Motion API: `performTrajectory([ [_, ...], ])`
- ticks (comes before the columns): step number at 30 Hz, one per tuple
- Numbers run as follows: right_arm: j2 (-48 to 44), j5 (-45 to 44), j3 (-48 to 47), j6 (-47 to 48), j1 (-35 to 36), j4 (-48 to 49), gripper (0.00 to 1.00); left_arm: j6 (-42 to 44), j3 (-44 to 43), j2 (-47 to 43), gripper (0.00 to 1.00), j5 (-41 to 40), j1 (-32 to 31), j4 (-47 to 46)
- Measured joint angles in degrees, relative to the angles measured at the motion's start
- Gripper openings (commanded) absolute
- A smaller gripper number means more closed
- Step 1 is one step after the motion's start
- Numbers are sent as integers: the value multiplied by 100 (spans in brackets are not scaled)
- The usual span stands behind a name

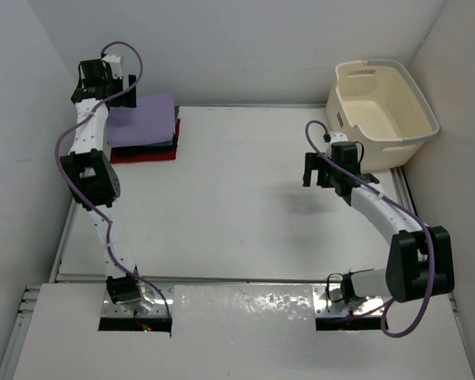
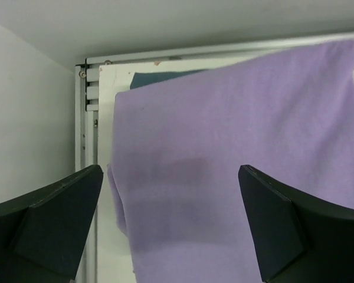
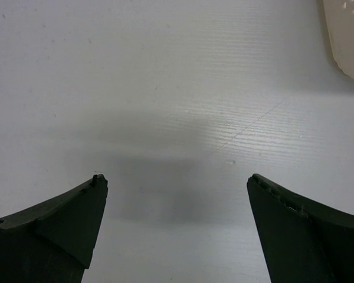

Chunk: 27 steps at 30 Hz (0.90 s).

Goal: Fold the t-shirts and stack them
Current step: Put the neatly folded tshirt into the corner of the board with the left arm

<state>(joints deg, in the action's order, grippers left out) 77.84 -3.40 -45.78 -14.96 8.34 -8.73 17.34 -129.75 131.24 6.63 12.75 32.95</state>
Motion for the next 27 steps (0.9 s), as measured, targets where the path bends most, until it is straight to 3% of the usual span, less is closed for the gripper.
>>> performTrajectory([
  [5,-105,-31,0,-13,0,-90,99,-516,-44,-256,100,146,0,-13],
  [10,-330,-155,-24,-111,0,-214,99,-1550,105,-1045,100,417,-74,-74],
  [14,-568,-267,-24,-214,0,-258,99,-2332,1989,-2800,100,-120,-621,-737],
  [17,-774,-352,-4,-271,0,-293,99,-2782,3748,-4164,100,-704,-1803,-1349],
  [20,-1008,-426,105,-306,0,-345,99,-3388,5578,-5180,100,-693,-2990,-2162],
  [23,-1226,-568,343,-345,0,-365,99,-3904,7147,-5814,100,-925,-3333,-2483],
  [27,-1480,-713,935,-466,0,-293,99,-4170,8021,-5840,100,-979,-3497,-2387],
])
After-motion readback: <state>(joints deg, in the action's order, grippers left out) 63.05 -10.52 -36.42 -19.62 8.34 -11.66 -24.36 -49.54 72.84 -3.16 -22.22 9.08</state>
